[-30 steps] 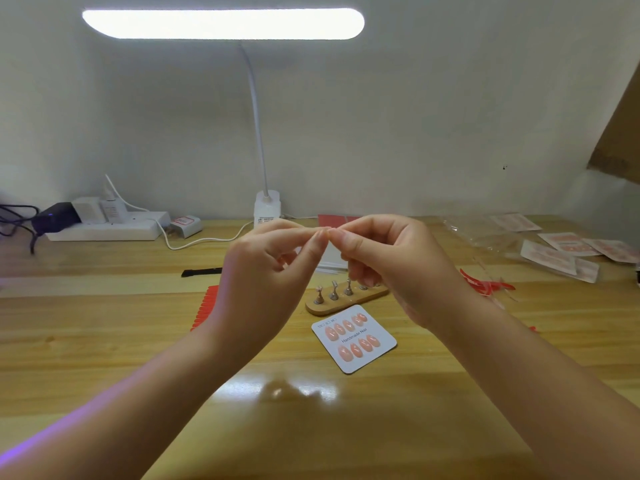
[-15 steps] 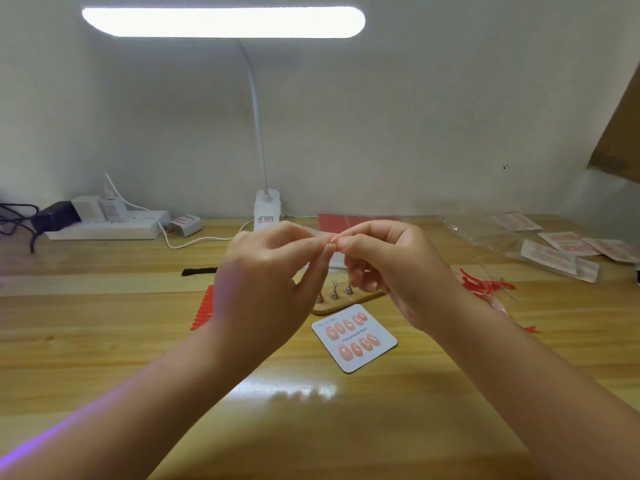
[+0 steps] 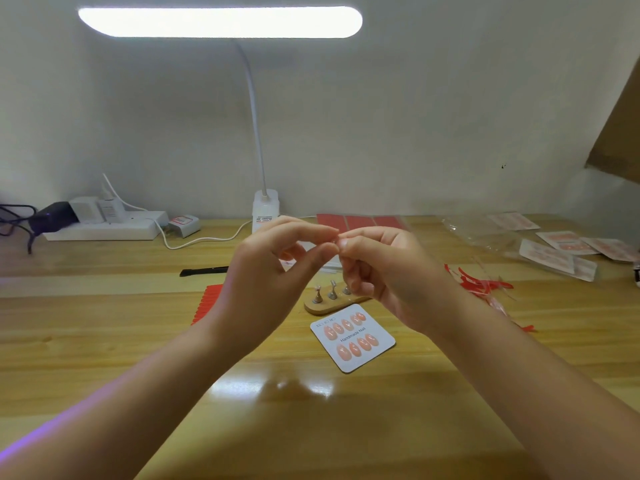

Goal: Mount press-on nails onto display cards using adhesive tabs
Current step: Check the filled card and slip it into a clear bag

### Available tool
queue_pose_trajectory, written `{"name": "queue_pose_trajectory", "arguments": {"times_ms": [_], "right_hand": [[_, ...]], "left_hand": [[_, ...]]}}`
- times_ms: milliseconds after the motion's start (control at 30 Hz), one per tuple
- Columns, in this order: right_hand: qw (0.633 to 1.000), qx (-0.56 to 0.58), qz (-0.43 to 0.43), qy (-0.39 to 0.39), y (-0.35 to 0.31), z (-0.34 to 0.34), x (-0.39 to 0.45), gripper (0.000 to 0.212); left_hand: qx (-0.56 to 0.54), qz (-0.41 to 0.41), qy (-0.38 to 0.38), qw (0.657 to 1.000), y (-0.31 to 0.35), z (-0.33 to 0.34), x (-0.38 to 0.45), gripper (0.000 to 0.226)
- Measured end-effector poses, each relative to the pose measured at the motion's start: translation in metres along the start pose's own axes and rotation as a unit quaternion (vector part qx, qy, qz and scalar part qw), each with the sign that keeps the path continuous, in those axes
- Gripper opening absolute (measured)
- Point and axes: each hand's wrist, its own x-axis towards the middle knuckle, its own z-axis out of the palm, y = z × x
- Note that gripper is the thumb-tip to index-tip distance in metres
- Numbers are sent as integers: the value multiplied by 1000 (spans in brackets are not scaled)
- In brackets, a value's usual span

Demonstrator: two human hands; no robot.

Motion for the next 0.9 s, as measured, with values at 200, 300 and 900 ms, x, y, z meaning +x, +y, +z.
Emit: {"name": "queue_pose_trajectory", "arguments": {"times_ms": [200,300,900], "right_hand": [[994,-104,-38,9,-1,-2,-3,11],[973,-215,-63,45,-6,-7,-2,18],[787,-603,124,-29,40,-28,-26,49]], "left_hand": [[1,-1,3,1000,0,0,-1,20],[8,-13,24,1000,-2,1,-2,20],[231,-200,-155,939,-21,23,-27,12]]}}
